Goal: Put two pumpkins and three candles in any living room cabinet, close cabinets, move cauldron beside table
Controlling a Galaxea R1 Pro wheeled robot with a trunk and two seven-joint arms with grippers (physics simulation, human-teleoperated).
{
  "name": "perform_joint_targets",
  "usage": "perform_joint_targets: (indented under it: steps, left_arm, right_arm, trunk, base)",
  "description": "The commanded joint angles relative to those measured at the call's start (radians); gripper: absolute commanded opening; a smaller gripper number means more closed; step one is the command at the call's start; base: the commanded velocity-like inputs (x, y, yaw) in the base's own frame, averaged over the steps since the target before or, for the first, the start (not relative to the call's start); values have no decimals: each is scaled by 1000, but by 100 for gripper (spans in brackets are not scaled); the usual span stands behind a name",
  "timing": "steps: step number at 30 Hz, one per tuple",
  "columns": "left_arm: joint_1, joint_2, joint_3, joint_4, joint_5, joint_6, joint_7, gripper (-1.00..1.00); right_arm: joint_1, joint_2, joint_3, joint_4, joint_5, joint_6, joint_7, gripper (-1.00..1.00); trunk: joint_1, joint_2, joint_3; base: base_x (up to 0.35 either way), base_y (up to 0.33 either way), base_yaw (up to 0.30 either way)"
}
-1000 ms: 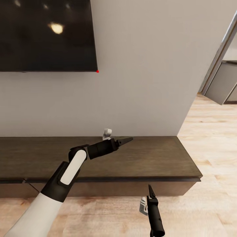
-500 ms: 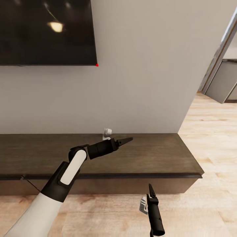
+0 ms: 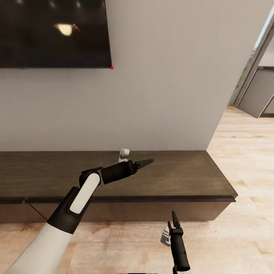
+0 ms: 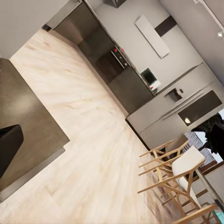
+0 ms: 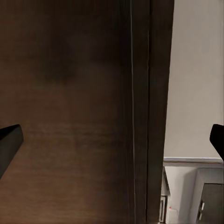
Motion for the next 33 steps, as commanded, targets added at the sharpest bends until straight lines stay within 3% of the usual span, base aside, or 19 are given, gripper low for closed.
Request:
perform_joint_targets:
  steps: [1, 9, 18, 25, 33]
  left_arm:
    - [0, 0, 0, 0, 0, 0, 0, 100]
    - [0, 0, 0, 0, 0, 0, 0, 100]
    - [0, 1, 1, -1, 0, -1, -3, 100]
    - [0, 1, 2, -1, 0, -1, -3, 100]
    - [0, 1, 2, -1, 0, -1, -3, 100]
  right_arm:
    - [0, 0, 0, 0, 0, 0, -6, 100]
    - [0, 0, 0, -3, 0, 0, -15, 100]
    - [0, 0, 0, -5, 0, 0, -15, 100]
    - [0, 0, 0, -11, -1, -2, -15, 100]
    - [0, 1, 0, -12, -1, 2, -14, 100]
  trunk:
    - [4, -7, -3]
    - [35, -63, -28]
    - [35, -63, -28]
    - [35, -63, -28]
    - [35, -63, -28]
  base:
    - [0, 0, 0]
    - [0, 0, 0]
    - [9, 0, 0]
    - [244, 0, 0]
    - [47, 0, 0]
